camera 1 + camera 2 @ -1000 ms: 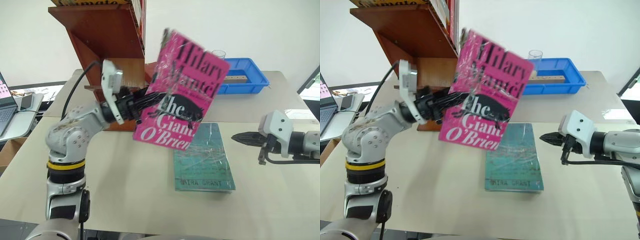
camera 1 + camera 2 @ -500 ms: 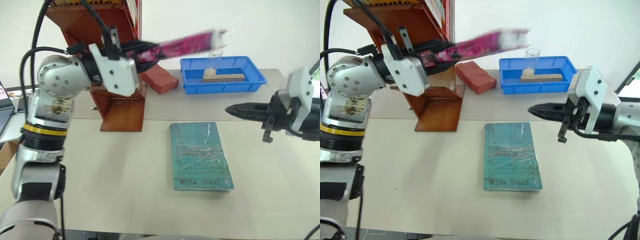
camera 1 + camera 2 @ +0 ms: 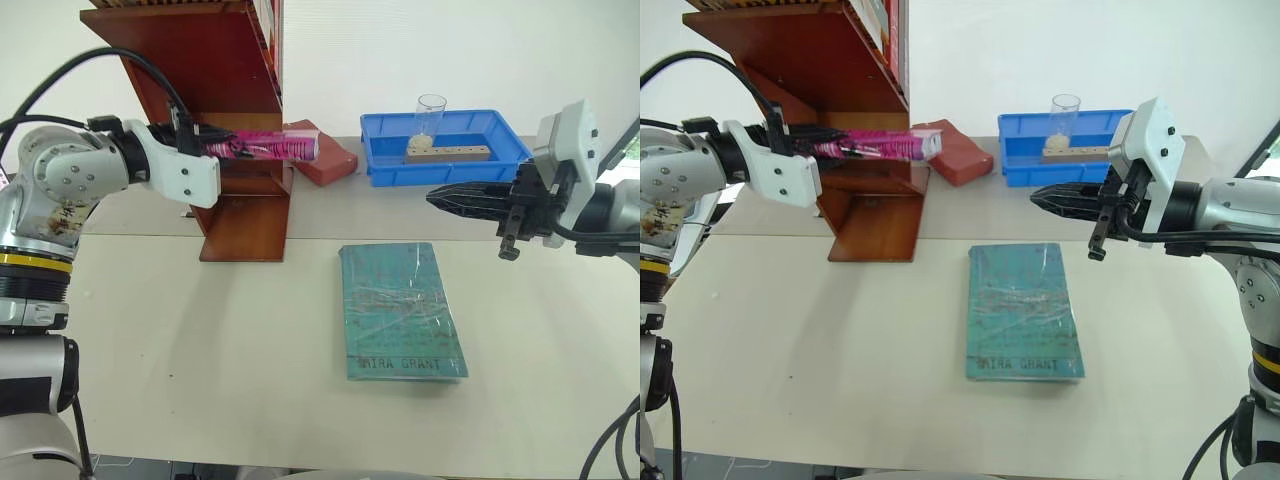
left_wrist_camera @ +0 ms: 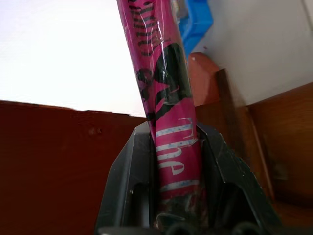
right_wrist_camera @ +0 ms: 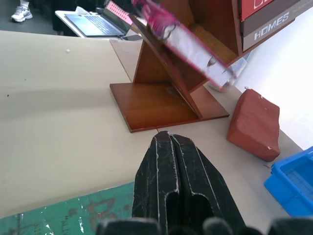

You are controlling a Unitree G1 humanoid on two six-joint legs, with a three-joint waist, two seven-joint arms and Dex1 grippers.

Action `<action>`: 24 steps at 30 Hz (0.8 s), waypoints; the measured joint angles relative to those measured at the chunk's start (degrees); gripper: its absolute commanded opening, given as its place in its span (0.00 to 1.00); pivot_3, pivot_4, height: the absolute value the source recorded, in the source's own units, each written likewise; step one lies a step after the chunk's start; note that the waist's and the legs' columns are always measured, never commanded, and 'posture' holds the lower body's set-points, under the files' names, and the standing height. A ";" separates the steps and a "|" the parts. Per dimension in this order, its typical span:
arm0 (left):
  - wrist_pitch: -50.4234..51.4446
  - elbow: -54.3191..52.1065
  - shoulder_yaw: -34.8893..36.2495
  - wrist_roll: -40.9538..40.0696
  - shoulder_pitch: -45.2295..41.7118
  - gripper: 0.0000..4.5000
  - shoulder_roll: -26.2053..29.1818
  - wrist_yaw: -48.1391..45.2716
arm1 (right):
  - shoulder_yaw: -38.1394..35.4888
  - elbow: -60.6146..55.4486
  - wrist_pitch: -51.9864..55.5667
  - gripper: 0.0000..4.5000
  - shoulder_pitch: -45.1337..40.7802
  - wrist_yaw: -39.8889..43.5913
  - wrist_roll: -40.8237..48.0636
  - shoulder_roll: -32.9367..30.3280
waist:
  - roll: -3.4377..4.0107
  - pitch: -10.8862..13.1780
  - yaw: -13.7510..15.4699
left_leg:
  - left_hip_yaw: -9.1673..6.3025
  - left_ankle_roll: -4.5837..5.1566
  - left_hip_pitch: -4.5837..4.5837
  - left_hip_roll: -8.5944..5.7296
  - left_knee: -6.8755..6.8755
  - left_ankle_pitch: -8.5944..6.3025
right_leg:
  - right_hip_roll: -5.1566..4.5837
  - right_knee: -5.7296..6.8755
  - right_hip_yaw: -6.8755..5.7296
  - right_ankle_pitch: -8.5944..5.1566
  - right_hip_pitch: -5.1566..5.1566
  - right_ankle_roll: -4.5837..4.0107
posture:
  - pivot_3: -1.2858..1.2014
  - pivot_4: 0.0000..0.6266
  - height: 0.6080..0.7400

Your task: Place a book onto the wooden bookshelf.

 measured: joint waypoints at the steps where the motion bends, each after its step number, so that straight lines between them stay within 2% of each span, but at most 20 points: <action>1: -0.04 0.08 -0.04 -0.01 0.33 0.16 0.03 -0.20 | 0.04 0.02 -0.03 0.00 0.00 0.05 -0.06 0.02 | 0.00 0.00 0.00 | 0.03 0.00 -0.02 0.02 0.00 0.00 | 0.00 0.04 -0.01 0.01 0.00 -0.01 | 0.52 0.24 0.22; 6: -0.81 1.33 -0.22 0.05 0.80 0.16 0.61 -0.30 | 0.15 0.19 -0.22 0.00 0.00 0.28 -0.46 0.15 | -0.03 0.01 -0.24 | 0.21 0.03 0.04 0.12 0.00 -0.02 | 0.00 0.29 -0.03 0.04 -0.07 -0.08 | 0.52 0.24 0.22; 7: -0.73 1.40 -0.21 0.01 0.81 0.39 0.65 -0.34 | 0.15 0.21 -0.22 0.00 0.00 0.28 -0.55 0.17 | -0.03 0.01 -0.28 | 0.22 0.04 0.05 0.13 0.00 -0.03 | 0.00 0.31 -0.04 0.04 -0.08 -0.08 | 0.52 0.24 0.22; 9: 0.91 1.33 -0.04 -0.50 1.05 0.52 0.84 -1.02 | 0.15 0.22 -0.26 0.00 0.00 0.30 -0.64 0.23 | -0.03 0.01 -0.30 | 0.25 0.05 0.06 0.18 -0.01 -0.03 | 0.02 0.35 -0.06 0.03 -0.13 -0.07 | 0.52 0.24 0.22; 10: 2.08 1.16 0.15 -1.49 1.57 0.66 1.19 -2.00 | 0.15 0.22 -0.31 0.00 0.00 0.31 -0.68 0.28 | -0.02 0.01 -0.30 | 0.29 0.05 0.08 0.20 -0.01 -0.03 | 0.03 0.37 -0.08 0.03 -0.15 -0.06 | 0.52 0.24 0.22; 11: 3.08 0.96 0.26 -2.31 2.04 0.72 1.42 -2.80 | 0.15 0.23 -0.41 0.00 0.00 0.31 -0.76 0.30 | -0.02 0.01 -0.29 | 0.31 0.05 0.08 0.22 -0.01 -0.03 | 0.03 0.37 -0.09 0.03 -0.16 -0.06 | 0.52 0.24 0.22; 12: 3.98 0.69 0.37 -2.80 2.52 0.86 1.65 -3.58 | 0.15 0.23 -0.62 0.00 0.00 0.31 -0.88 0.33 | -0.02 0.01 -0.27 | 0.33 0.05 0.08 0.23 0.00 -0.03 | 0.02 0.38 -0.11 0.03 -0.20 -0.06 | 0.52 0.24 0.22; 13: 5.02 0.01 0.49 -3.61 3.18 0.95 1.89 -4.33 | 0.15 0.23 -0.72 0.00 0.01 0.33 -1.05 0.36 | -0.02 0.01 -0.26 | 0.36 0.05 0.08 0.24 0.00 -0.03 | 0.02 0.38 -0.11 0.03 -0.25 -0.06 | 0.52 0.24 0.22; 14: 5.57 -0.46 0.60 -4.16 3.56 0.99 2.04 -4.84 | 0.15 0.23 -0.83 0.00 0.02 0.33 -1.14 0.37 | -0.03 0.01 -0.24 | 0.38 0.05 0.07 0.25 0.00 -0.03 | 0.02 0.38 -0.12 0.03 -0.25 -0.06 | 0.52 0.24 0.22; 20: 10.67 -6.07 4.00 -9.27 7.00 0.99 5.72 -8.14 | 0.20 0.59 -1.59 0.00 0.38 1.03 -1.86 0.39 | -0.05 -0.02 -0.02 | 0.46 0.05 0.08 0.29 0.01 -0.03 | 0.00 0.39 -0.12 0.04 -0.51 -0.08 | 0.52 0.24 0.22; 24: 18.59 -11.13 8.98 -16.94 10.21 0.99 7.36 -11.33 | 0.22 1.85 -2.93 0.00 0.55 1.86 -2.86 0.39 | -0.07 -0.01 0.01 | 0.49 0.05 0.07 0.30 0.01 -0.03 | 0.00 0.50 -0.13 0.03 -0.62 -0.07 | 0.52 0.24 0.22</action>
